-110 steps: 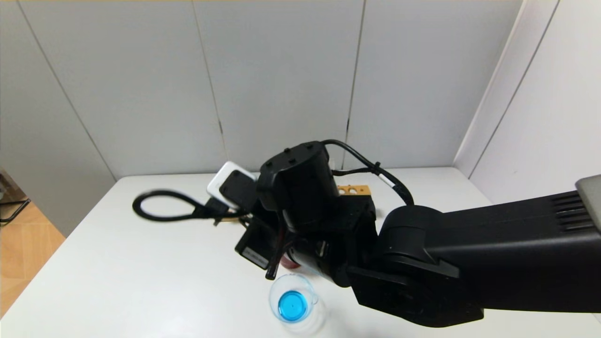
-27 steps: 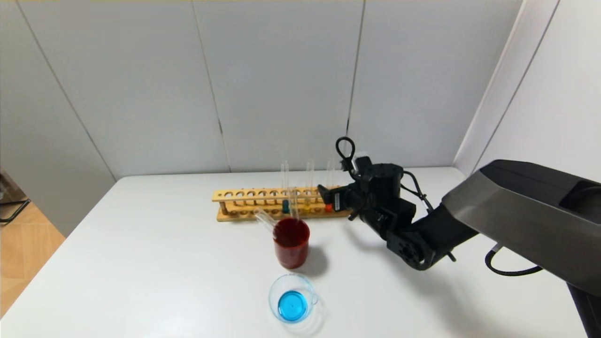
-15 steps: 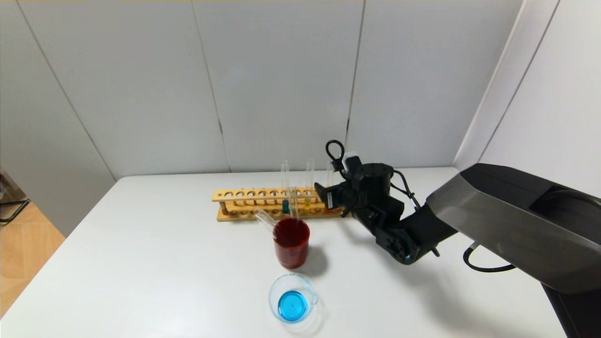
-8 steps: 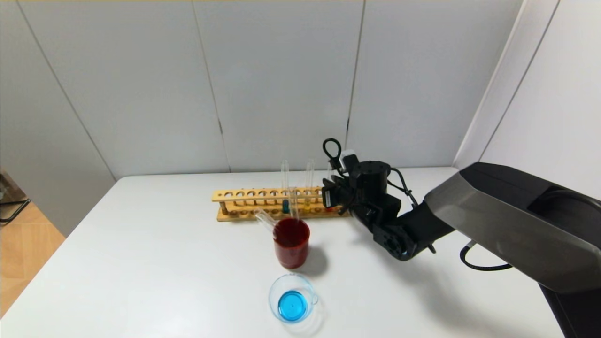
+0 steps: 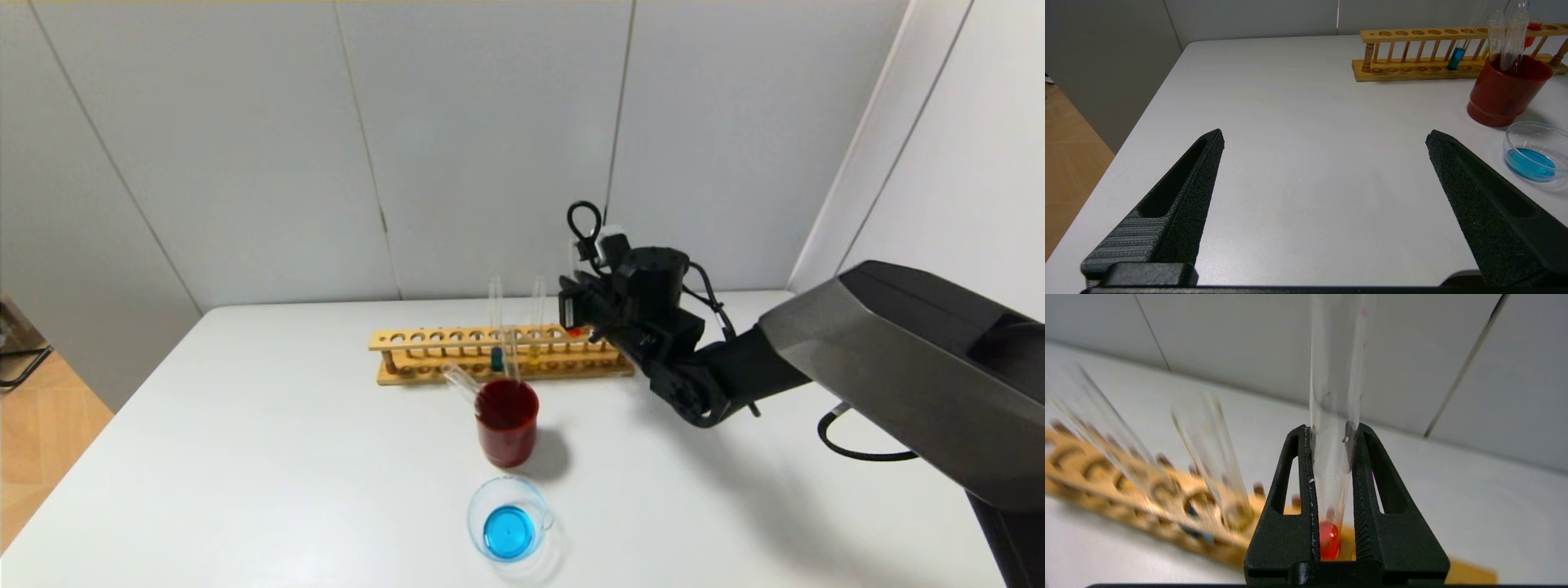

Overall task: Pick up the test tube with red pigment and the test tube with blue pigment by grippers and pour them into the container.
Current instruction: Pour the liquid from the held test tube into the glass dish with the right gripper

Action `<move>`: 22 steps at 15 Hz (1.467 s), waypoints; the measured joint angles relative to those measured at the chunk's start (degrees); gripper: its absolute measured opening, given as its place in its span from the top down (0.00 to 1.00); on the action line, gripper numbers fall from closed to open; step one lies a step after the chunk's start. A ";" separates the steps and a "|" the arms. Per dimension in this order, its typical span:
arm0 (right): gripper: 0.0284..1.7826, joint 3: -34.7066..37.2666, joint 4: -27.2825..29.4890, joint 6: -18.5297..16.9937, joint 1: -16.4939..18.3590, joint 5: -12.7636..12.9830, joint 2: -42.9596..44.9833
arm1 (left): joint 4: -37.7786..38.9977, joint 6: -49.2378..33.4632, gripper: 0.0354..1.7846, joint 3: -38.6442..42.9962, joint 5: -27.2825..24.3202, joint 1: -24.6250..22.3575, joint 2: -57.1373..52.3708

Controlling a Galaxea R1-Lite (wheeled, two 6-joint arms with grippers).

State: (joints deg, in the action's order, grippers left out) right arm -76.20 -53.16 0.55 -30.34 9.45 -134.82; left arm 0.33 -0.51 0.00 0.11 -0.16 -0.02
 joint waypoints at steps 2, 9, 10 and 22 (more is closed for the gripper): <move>0.83 -2.82 1.99 0.74 0.22 -0.30 2.43 | -0.02 0.00 0.02 0.00 -0.01 0.00 0.00; 0.83 -4.06 8.70 1.97 0.88 -3.28 14.06 | -0.02 0.02 0.02 0.00 -0.06 0.00 0.00; 0.83 -1.46 9.14 2.50 0.74 -3.80 16.24 | 0.00 0.00 0.02 0.00 -0.04 0.00 0.00; 0.83 39.72 1.13 11.69 -9.48 -10.08 35.01 | 0.00 0.02 0.02 0.00 -0.01 0.00 0.00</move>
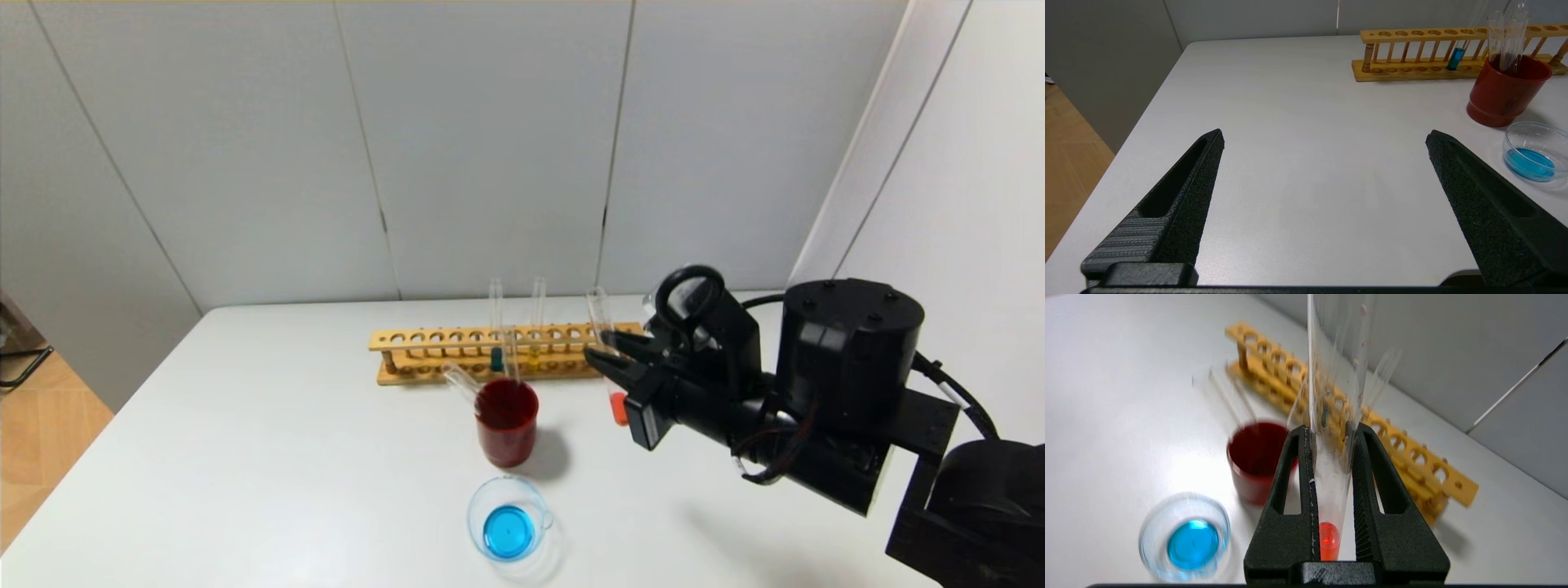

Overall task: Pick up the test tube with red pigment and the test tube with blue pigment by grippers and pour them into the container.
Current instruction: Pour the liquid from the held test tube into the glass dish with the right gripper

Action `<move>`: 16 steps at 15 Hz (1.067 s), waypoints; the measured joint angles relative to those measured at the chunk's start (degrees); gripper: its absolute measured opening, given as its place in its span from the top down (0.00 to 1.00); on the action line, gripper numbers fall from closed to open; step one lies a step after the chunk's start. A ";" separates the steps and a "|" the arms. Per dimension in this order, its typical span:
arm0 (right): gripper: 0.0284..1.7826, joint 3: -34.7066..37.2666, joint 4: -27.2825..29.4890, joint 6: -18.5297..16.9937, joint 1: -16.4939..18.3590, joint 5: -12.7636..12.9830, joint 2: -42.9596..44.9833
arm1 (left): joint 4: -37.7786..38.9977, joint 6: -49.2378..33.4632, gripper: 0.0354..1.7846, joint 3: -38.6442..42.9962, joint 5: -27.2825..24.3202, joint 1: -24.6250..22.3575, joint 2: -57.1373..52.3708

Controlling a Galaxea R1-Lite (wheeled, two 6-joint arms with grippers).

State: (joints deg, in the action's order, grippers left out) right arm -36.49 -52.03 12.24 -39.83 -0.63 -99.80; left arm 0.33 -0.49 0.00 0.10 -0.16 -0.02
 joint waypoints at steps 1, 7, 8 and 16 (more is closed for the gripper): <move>0.83 1.99 -0.11 2.72 -0.20 -0.62 0.16 | 0.00 -0.02 0.02 0.00 -0.02 0.00 0.00; 0.83 8.22 0.90 23.81 -1.16 -5.29 -1.71 | 0.00 -0.02 0.02 0.00 -0.02 0.00 0.00; 0.83 8.59 0.93 27.17 -1.40 -5.27 -2.76 | 0.00 -0.02 0.02 0.00 -0.02 0.00 0.00; 0.83 0.68 15.21 46.89 -3.19 -4.02 -8.00 | -0.02 -0.02 0.02 0.00 -0.05 0.00 0.00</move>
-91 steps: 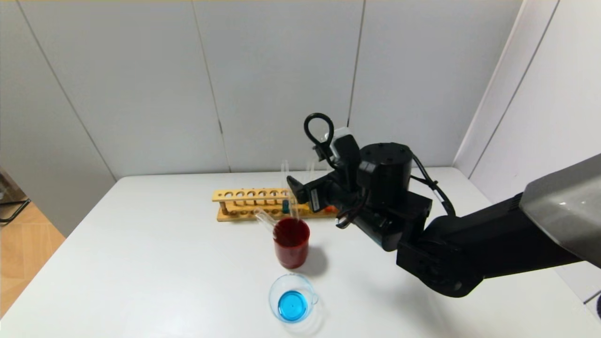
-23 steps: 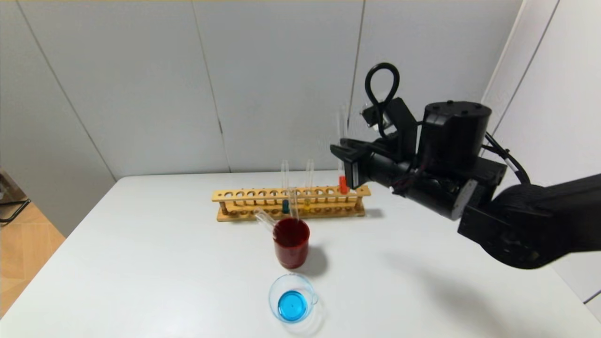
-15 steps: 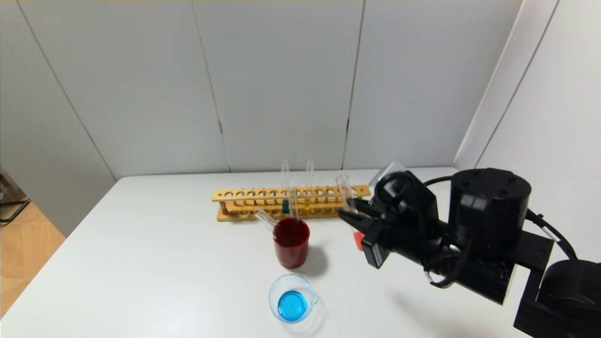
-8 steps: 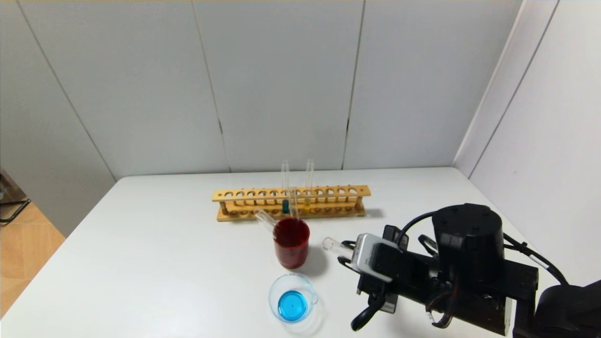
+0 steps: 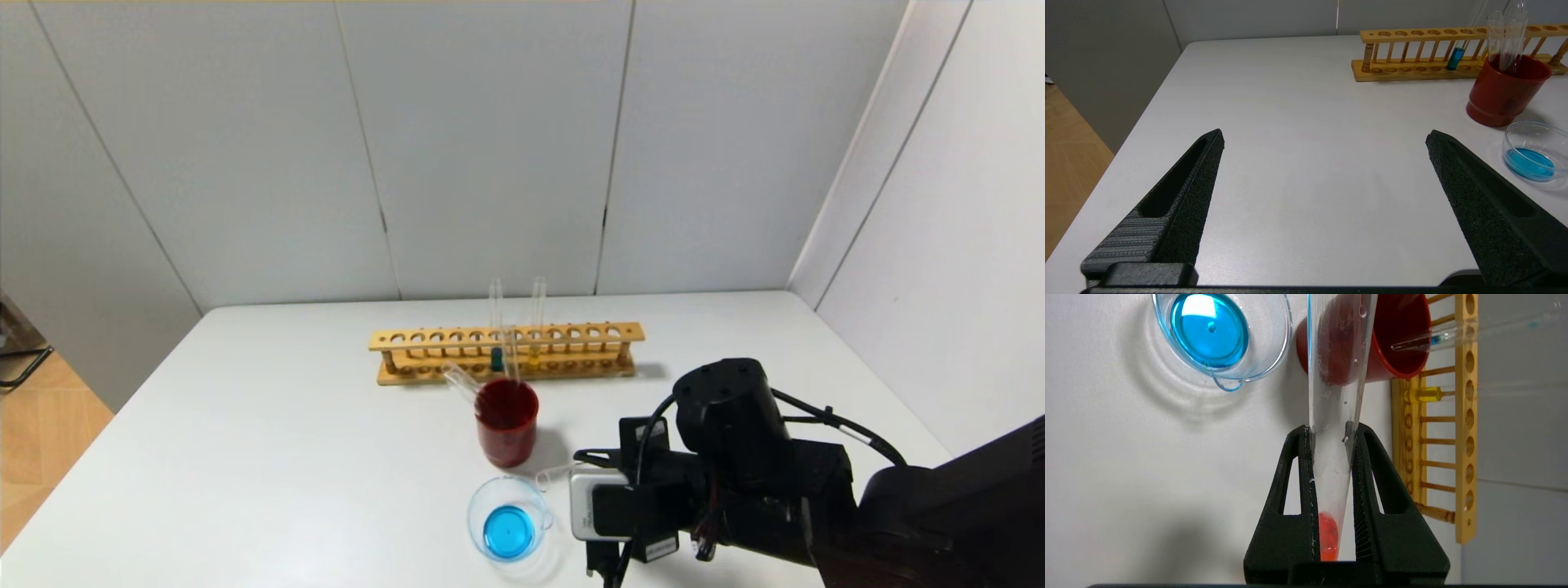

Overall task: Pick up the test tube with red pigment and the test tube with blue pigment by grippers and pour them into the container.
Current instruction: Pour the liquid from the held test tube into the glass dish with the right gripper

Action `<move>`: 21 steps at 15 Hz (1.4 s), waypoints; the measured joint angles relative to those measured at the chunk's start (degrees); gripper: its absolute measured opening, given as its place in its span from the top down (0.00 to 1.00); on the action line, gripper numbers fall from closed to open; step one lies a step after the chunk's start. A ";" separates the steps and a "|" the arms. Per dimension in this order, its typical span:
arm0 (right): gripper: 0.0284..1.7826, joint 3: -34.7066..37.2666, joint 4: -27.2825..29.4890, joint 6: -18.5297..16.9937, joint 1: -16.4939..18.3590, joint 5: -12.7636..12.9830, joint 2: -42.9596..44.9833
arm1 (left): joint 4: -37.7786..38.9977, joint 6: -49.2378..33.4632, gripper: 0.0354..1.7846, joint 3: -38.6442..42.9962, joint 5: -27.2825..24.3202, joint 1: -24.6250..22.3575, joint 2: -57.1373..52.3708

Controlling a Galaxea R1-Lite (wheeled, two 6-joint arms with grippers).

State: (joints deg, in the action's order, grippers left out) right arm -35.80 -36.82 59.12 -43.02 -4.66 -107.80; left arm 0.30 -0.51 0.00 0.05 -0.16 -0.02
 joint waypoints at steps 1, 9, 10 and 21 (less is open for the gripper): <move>0.83 -1.56 2.04 1.90 -0.22 0.56 -0.17 | 0.02 0.00 0.02 0.00 0.02 0.00 0.00; 0.83 -12.79 18.27 13.64 -2.65 9.28 -1.43 | 0.02 0.00 0.02 0.00 0.02 0.00 0.00; 0.83 -14.01 20.44 14.36 -2.97 10.54 -1.66 | 0.02 0.02 0.02 0.00 0.02 0.00 0.00; 0.83 -24.53 34.61 20.46 -5.22 21.22 -3.89 | 0.00 0.00 0.02 0.00 0.00 0.00 0.00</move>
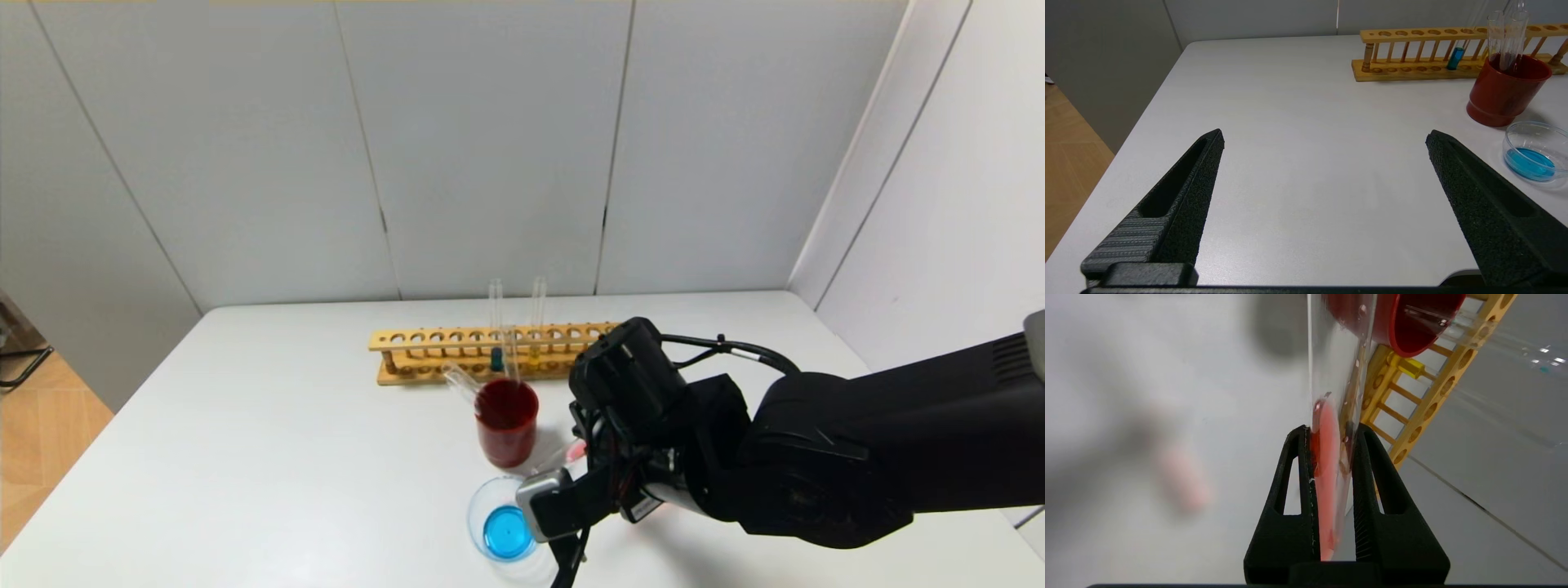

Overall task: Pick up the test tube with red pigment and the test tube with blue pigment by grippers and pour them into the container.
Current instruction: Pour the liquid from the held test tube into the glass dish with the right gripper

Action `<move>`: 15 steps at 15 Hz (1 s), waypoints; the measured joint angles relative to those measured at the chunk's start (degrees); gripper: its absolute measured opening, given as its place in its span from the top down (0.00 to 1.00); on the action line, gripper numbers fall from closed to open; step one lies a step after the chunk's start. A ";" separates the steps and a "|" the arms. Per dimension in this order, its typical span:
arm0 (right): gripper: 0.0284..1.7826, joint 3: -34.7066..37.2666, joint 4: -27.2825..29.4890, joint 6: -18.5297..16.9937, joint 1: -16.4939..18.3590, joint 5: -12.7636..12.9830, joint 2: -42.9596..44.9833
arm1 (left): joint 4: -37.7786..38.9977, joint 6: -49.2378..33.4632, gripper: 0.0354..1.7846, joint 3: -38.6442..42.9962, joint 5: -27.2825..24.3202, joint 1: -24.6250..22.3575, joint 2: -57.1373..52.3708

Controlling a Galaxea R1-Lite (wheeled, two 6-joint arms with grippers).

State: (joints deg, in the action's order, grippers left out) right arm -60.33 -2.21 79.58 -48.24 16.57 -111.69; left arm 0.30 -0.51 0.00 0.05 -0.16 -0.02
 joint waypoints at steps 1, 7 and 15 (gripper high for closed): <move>0.83 -0.44 0.00 0.02 -0.21 0.05 -0.22 | 0.00 0.00 0.02 0.00 0.02 0.00 0.00; 0.83 -2.43 0.23 1.15 -0.51 1.51 -1.73 | 0.02 0.00 0.02 0.00 0.05 0.00 0.00; 0.83 -4.52 0.50 4.23 -0.63 3.61 -3.25 | 0.02 0.00 0.02 0.00 0.02 0.00 0.00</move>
State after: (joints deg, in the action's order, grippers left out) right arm -64.85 -1.71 83.81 -48.87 20.18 -114.95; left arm 0.33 -0.51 0.00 0.07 -0.16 -0.02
